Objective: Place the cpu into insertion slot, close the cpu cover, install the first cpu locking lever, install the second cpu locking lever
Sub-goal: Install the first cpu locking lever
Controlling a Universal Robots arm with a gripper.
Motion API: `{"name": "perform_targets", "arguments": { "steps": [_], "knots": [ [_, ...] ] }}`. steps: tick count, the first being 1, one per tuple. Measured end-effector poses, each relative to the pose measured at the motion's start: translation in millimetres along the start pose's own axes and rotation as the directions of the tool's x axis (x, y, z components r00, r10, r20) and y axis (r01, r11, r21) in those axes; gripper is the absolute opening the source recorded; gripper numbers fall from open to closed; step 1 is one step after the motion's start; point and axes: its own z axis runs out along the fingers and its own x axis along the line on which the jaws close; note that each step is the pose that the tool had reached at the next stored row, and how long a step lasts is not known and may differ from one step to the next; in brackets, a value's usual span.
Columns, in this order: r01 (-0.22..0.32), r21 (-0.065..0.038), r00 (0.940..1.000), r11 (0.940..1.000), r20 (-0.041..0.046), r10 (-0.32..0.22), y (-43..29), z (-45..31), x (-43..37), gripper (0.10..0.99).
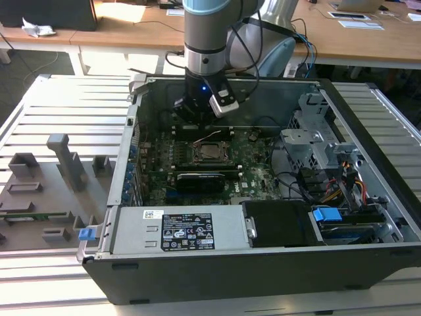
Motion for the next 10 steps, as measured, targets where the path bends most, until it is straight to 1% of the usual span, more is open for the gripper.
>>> {"name": "perform_targets", "arguments": {
  "steps": [6, 10],
  "knots": [
    [0.000, 0.001, 1.0000, 1.0000, 0.0001, 0.000, 1.1, 4.5, -3.7, 0.106],
    [0.000, 0.002, 1.0000, 1.0000, 0.0001, 0.000, 1.2, 8.5, -8.2, 0.106]
  ]
}}
